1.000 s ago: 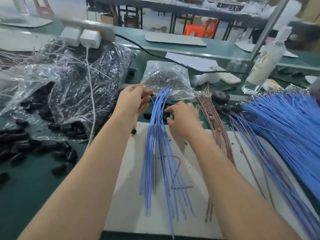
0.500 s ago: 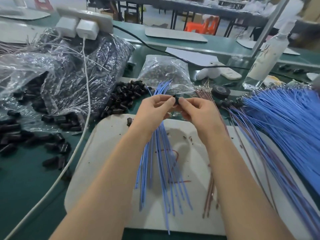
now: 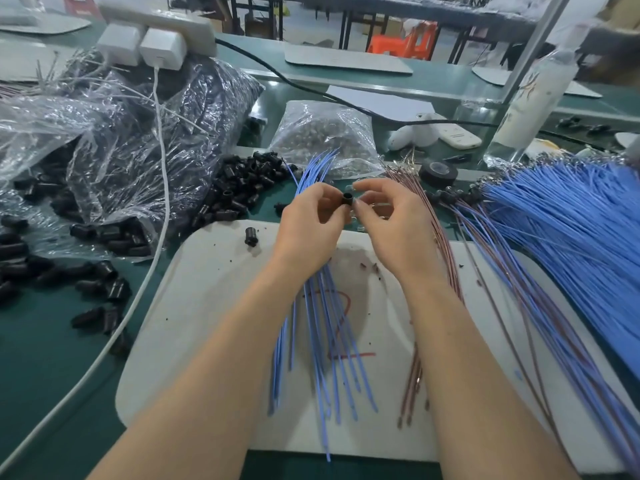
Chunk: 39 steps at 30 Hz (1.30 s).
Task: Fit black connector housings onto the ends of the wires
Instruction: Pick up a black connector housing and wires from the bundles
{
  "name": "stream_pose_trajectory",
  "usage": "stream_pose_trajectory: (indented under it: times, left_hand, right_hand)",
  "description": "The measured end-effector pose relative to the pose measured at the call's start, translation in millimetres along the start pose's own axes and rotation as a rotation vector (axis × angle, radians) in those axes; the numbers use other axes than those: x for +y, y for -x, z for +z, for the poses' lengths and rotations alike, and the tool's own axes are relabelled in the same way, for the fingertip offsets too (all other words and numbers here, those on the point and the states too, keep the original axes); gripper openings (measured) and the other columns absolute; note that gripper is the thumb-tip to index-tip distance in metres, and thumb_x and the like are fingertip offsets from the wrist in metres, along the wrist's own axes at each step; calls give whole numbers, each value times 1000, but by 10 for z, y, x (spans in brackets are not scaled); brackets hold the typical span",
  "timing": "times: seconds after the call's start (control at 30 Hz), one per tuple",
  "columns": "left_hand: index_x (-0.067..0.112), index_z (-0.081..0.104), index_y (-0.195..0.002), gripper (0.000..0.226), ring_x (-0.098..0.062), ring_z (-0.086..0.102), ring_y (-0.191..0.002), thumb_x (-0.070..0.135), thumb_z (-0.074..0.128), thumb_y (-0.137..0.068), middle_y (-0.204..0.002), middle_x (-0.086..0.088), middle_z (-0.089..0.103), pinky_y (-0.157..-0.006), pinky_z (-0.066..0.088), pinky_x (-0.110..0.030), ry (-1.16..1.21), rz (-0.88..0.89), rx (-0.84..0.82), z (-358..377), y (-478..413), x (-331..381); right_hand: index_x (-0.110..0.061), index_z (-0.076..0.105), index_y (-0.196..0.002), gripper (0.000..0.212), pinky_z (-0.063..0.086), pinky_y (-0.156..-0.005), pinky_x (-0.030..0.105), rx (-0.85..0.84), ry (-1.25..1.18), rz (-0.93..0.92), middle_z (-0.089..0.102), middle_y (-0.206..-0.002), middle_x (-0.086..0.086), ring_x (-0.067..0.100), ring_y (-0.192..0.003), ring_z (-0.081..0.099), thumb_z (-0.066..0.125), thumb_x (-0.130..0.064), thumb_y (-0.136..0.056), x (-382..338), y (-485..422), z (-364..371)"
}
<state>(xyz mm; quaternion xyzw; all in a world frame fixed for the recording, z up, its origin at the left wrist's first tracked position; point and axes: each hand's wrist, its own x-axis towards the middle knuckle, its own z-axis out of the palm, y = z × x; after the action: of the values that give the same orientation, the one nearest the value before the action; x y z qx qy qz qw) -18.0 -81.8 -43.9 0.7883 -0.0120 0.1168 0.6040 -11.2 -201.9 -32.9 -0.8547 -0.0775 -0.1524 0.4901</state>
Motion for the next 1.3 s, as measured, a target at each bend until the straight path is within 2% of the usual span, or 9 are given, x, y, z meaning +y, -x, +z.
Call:
stream_pose_trajectory:
  times: [0.07, 0.13, 0.43, 0.6, 0.77, 0.93, 1.03, 1.17, 1.3]
  left_hand:
    - [19, 61, -93, 9, -2, 63, -81, 11, 60, -89, -83, 10, 67, -75, 45, -7, -71, 58, 24, 5, 5, -9]
    - [22, 61, -91, 12, 3, 61, -78, 10, 60, -88, -80, 15, 64, -69, 41, -2, -93, 85, 45, -2, 9, -15]
    - [16, 67, -100, 24, -6, 61, -87, -1, 55, -87, -99, 1, 65, -83, 48, -15, -207, 197, 17, -44, 34, -9]
    - [13, 67, -102, 17, -9, 58, -85, 5, 60, -88, -99, -1, 61, -82, 45, -13, -307, 261, -24, -83, 29, -5]
    - [13, 66, -104, 16, -9, 57, -85, 9, 59, -90, -100, 0, 62, -79, 44, -10, -323, 220, 26, -118, 15, -26]
    - [12, 66, -103, 15, -12, 60, -85, 11, 62, -88, -98, -3, 65, -80, 46, -17, -304, 213, 37, -72, 24, -37]
    - [12, 67, -101, 14, -11, 60, -83, 12, 63, -87, -96, -2, 65, -75, 44, -10, -305, 218, 41, -62, 19, -41]
    - [13, 67, -99, 13, -12, 60, -82, 12, 64, -87, -95, -2, 65, -77, 47, -17, -315, 221, 44, -42, 18, -46]
    - [12, 67, -98, 13, -14, 60, -83, 10, 65, -86, -95, -3, 64, -78, 48, -20, -321, 249, 26, -47, 32, -43]
  right_hand:
    - [-15, 70, -104, 20, 52, -84, 25, -22, 7, -40, 68, -87, -9, 8, -85, 65, 62, -7, -88, -34, 16, 6]
    - [-11, 71, -103, 18, 53, -87, 29, -42, 1, -37, 70, -90, -4, 10, -87, 67, 62, -7, -88, -40, 24, 14]
    - [-11, 69, -90, 7, 53, -84, 46, -77, -80, 119, 71, -81, 5, 21, -82, 68, 62, -13, -89, 24, -4, 7]
    - [-15, 60, -83, 7, 40, -65, 16, 8, 140, 7, 58, -69, -11, 3, -66, 54, 59, -16, -89, 62, 8, 0]
    - [-13, 61, -86, 11, 42, -68, 23, 232, 94, 89, 62, -73, -4, 13, -71, 56, 55, -20, -91, 78, -19, -64]
    - [-12, 67, -88, 17, 46, -74, 28, 64, 139, 90, 68, -79, 1, 16, -78, 62, 55, -23, -93, 77, 9, -8]
    - [-16, 67, -92, 10, 47, -76, 21, 29, 82, 51, 64, -81, -8, 10, -80, 61, 58, -15, -90, 35, 6, 11]
    - [-16, 67, -87, 9, 46, -70, 16, 12, 19, 27, 65, -77, -10, 6, -75, 60, 63, -24, -89, 28, 7, 29]
    - [-17, 65, -84, 7, 50, -74, 28, -3, 0, 66, 65, -75, -6, 10, -73, 60, 62, -19, -90, 55, -12, 19]
